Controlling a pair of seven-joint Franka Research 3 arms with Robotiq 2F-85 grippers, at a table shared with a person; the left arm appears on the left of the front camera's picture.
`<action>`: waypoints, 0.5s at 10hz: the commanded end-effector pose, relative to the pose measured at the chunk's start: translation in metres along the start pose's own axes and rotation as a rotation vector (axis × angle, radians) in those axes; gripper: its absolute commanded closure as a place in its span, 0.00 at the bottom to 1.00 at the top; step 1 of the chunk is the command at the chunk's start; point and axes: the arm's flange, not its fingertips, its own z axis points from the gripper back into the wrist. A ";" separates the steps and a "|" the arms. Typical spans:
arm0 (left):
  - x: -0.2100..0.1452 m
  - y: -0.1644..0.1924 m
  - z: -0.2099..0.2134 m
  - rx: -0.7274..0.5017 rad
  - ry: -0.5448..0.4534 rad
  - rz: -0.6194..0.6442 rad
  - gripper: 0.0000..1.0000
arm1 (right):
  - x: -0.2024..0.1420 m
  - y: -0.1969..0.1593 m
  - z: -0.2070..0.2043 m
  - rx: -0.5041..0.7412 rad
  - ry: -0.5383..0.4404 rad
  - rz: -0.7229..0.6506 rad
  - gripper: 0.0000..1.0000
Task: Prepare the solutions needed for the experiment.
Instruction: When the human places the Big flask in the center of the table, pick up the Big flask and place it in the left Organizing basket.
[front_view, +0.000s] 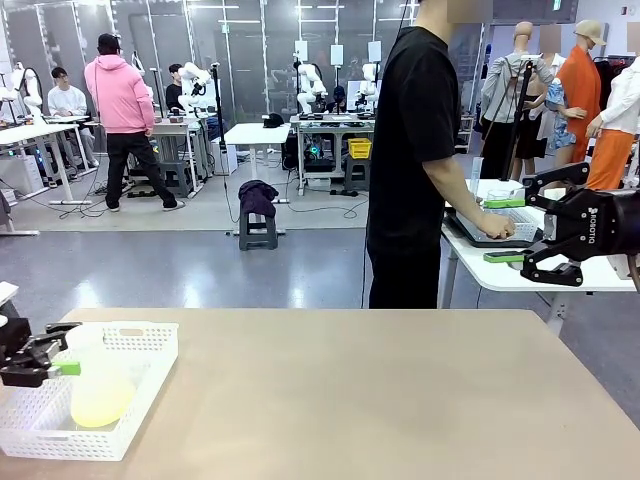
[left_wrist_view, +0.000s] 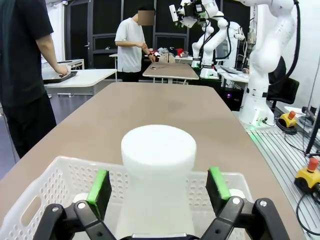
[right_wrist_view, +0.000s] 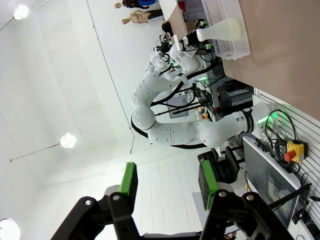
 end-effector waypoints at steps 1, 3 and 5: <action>0.007 -0.005 0.026 -0.018 0.000 0.023 0.03 | -0.001 0.002 0.000 0.008 0.001 0.008 0.37; 0.012 -0.020 0.053 0.009 -0.026 0.073 0.03 | -0.001 0.002 0.000 0.008 0.001 0.008 0.37; 0.040 -0.055 0.070 -0.002 -0.144 0.351 0.03 | -0.001 0.002 0.000 0.008 0.001 0.008 0.37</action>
